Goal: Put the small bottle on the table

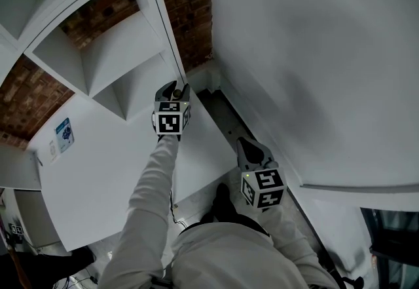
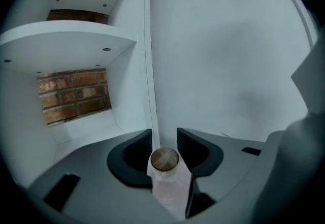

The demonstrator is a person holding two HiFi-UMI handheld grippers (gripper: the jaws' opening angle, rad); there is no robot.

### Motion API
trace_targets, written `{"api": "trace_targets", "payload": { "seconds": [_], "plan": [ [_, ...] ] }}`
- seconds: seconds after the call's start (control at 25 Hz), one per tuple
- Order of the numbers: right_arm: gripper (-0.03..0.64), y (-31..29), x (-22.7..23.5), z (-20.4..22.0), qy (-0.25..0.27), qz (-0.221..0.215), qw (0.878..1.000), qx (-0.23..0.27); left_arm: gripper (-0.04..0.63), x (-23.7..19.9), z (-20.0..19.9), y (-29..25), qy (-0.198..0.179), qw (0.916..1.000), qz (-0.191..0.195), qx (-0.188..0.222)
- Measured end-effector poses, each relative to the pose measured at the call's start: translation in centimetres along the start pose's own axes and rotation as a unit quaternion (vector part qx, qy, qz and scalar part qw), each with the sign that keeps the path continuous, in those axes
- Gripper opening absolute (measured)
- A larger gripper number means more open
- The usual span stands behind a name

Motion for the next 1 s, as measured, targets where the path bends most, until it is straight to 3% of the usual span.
{"api": "trace_targets", "payload": {
  "seconds": [0.52,1.0],
  "plan": [
    [0.028,0.4,-1.5,-0.6,0.01,-0.011,1.0,0.012,0.14,-1.3,-2.4,6.6,0.055,0.997,-0.013,0.053],
    [0.028,0.3,-3.3,-1.0,0.024,-0.028,0.999,0.017,0.051,-2.5,0.5,13.0,0.089,0.9948,-0.02,0.045]
  ]
}}
Point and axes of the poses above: the fingertips, and each gripper's own axes: y backward along the fingers, x to its right, z out of its underside, the point moved 1 cm from there along y, backward along the fingers, and after that the axes turned 13 degrees about -z, right-handed, at the moved point
